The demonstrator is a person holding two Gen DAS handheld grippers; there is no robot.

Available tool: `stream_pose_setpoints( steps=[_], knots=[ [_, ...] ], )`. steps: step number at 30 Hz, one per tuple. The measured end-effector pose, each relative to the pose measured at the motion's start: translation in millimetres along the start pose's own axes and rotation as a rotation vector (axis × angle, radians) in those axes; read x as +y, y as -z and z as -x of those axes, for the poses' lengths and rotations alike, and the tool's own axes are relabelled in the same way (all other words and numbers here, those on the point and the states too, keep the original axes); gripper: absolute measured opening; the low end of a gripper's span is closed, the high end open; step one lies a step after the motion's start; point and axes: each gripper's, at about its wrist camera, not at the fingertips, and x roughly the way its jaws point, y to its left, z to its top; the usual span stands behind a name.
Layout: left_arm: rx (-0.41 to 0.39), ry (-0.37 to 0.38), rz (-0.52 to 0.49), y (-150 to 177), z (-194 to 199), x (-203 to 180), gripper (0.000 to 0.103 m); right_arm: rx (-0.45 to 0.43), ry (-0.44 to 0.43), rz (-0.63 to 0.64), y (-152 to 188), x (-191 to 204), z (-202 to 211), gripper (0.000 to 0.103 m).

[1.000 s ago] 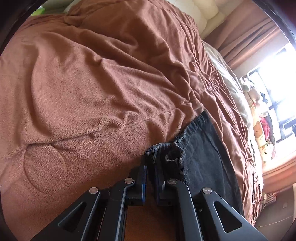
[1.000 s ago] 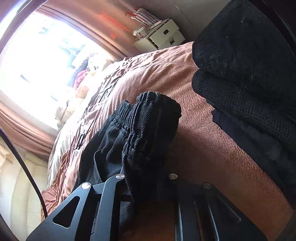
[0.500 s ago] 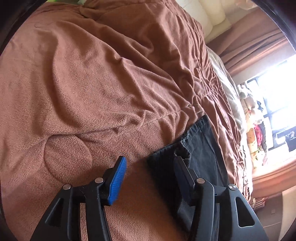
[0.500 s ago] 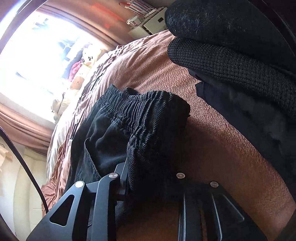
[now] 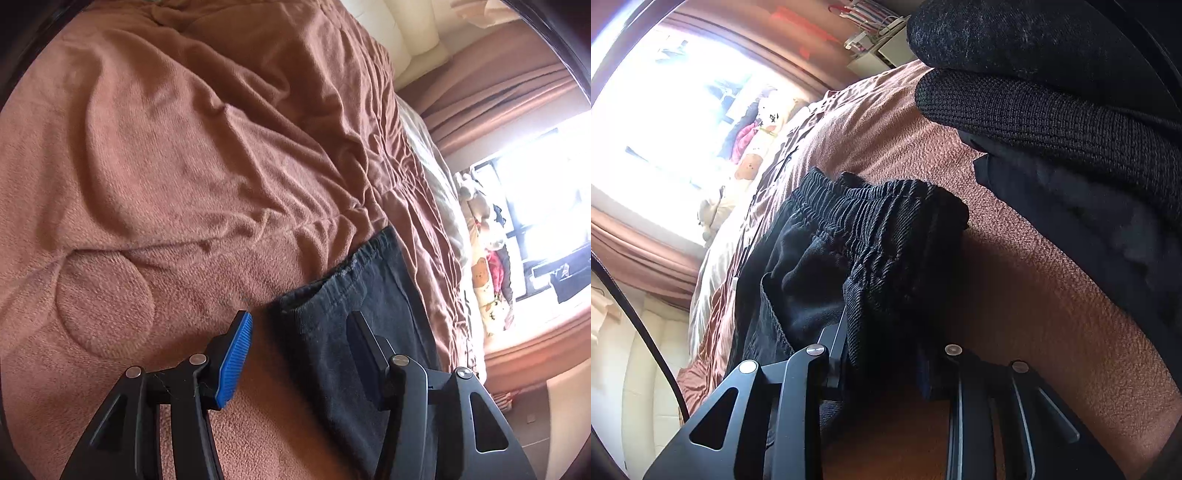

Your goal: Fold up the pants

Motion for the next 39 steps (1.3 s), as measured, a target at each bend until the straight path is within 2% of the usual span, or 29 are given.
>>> stream_pose_setpoints(
  steps=[3, 11, 15, 19, 31, 36, 39],
  knots=[
    [0.053, -0.005, -0.015, 4, -16, -3, 0.055, -0.006, -0.009, -0.002, 2, -2, -1, 0.025],
    [0.06, -0.011, -0.068, -2, -38, -17, 0.055, -0.009, -0.026, 0.004, 1, -4, -9, 0.025],
    [0.037, -0.031, -0.067, -3, -41, -15, 0.024, -0.019, -0.044, -0.014, -2, -6, -15, 0.025],
    [0.004, -0.05, -0.086, -4, -31, -23, 0.014, -0.041, -0.032, 0.018, -1, 0, -13, 0.016],
    [-0.05, 0.033, -0.122, -27, 32, -75, 0.012, -0.075, -0.095, 0.093, -6, 62, 28, 0.011],
    [-0.061, 0.039, -0.117, -37, 61, -71, 0.012, -0.058, -0.097, 0.117, 0, 72, 42, 0.01],
    [-0.06, 0.033, -0.115, -43, 81, -59, 0.012, -0.041, -0.107, 0.11, 7, 65, 55, 0.01]
  ],
)
